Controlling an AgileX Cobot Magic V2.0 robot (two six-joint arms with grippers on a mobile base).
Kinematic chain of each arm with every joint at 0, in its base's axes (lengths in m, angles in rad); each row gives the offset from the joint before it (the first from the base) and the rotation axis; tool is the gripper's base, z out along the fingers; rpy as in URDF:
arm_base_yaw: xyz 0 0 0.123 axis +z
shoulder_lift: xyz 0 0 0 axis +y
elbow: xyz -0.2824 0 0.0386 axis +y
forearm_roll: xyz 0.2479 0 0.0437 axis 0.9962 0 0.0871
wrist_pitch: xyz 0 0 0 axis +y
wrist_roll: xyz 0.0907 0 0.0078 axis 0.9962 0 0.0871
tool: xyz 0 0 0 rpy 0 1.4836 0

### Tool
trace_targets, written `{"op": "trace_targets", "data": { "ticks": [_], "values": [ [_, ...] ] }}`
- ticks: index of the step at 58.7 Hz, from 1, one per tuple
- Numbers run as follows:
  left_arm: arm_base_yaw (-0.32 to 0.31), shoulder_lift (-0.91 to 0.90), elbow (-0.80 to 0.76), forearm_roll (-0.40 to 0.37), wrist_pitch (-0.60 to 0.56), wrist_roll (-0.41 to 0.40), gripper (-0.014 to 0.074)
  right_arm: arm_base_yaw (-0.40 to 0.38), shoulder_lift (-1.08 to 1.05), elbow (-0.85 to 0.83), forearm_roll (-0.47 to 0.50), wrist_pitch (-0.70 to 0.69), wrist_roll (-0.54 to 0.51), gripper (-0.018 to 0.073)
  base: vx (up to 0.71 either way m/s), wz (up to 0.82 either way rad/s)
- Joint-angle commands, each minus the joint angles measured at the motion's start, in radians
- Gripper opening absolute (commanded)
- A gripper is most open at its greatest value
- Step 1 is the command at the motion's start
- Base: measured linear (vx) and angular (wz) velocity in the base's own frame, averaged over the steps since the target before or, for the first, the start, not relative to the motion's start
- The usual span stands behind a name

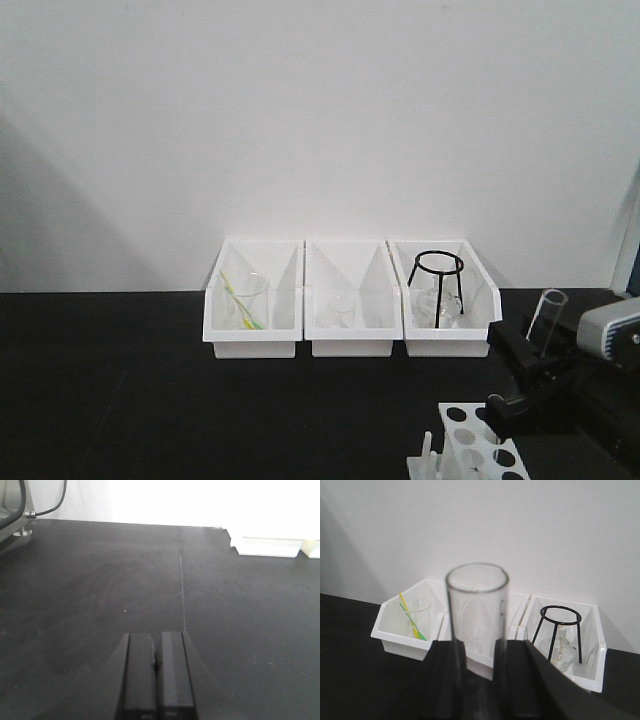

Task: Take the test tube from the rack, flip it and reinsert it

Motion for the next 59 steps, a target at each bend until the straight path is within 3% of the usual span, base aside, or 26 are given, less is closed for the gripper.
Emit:
{"op": "trace_targets", "data": {
  "ticks": [1, 12, 26, 36, 37, 38, 44, 52, 59],
  "values": [
    [-0.007, -0.011, 0.0, -0.004, -0.087, 0.0, -0.0006, 0.001, -0.024, -0.069, -0.016, 0.006, -0.027, -0.0008, 0.0, 0.0],
    [-0.007, -0.011, 0.0, -0.004, -0.087, 0.0, -0.0006, 0.001, -0.024, -0.139, -0.081, 0.179, -0.202, -0.0008, 0.0, 0.0],
    [-0.007, -0.011, 0.0, -0.004, -0.087, 0.0, -0.0006, 0.001, -0.024, -0.207, -0.107, 0.318, -0.527, -0.0008, 0.0, 0.0],
    [-0.007, -0.011, 0.0, -0.004, -0.087, 0.0, -0.0006, 0.001, -0.024, -0.208, -0.108, 0.361, -0.813, -0.0008, 0.0, 0.0],
    [-0.007, -0.011, 0.0, -0.004, -0.087, 0.0, -0.0006, 0.001, -0.024, -0.208, -0.108, 0.366, -0.849, -0.0008, 0.0, 0.0],
    [-0.007, -0.011, 0.0, -0.004, -0.087, 0.0, -0.0006, 0.001, -0.024, -0.208, -0.108, 0.378, -0.98, -0.0008, 0.0, 0.0],
    [-0.007, -0.011, 0.0, -0.004, -0.087, 0.0, -0.0006, 0.001, -0.024, -0.208, -0.108, 0.38, -1.136, -0.0008, 0.0, 0.0],
    [-0.007, -0.011, 0.0, -0.004, -0.087, 0.0, -0.0006, 0.001, -0.024, -0.208, -0.108, 0.38, -1.287, -0.0008, 0.0, 0.0],
    [-0.007, -0.011, 0.0, -0.004, -0.087, 0.0, -0.0006, 0.001, -0.024, -0.208, -0.101, 0.369, -1.321, -0.0008, 0.0, 0.0]
  ]
}}
